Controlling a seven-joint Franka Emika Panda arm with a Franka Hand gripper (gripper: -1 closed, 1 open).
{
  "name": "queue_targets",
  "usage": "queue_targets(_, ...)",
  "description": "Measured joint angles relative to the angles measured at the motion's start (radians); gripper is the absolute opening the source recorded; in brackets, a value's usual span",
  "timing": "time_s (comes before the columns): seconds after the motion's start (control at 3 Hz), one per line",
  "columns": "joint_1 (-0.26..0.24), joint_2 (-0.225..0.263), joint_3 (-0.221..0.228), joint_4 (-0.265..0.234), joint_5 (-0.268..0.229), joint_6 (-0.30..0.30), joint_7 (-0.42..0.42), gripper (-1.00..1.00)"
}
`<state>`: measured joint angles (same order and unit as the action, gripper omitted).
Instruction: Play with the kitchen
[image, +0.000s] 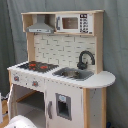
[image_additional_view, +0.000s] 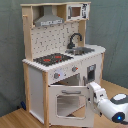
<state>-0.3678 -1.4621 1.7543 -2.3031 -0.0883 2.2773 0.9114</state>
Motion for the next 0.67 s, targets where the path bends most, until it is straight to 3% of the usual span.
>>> queue_targets(0.33, -0.001, -0.001, -0.022, -0.088, -0.001, 0.055, 0.0, 1.0)
queue_targets(0.67, -0.049, -0.006, -0.017, -0.137, -0.004, 0.131, -0.002, 1.0)
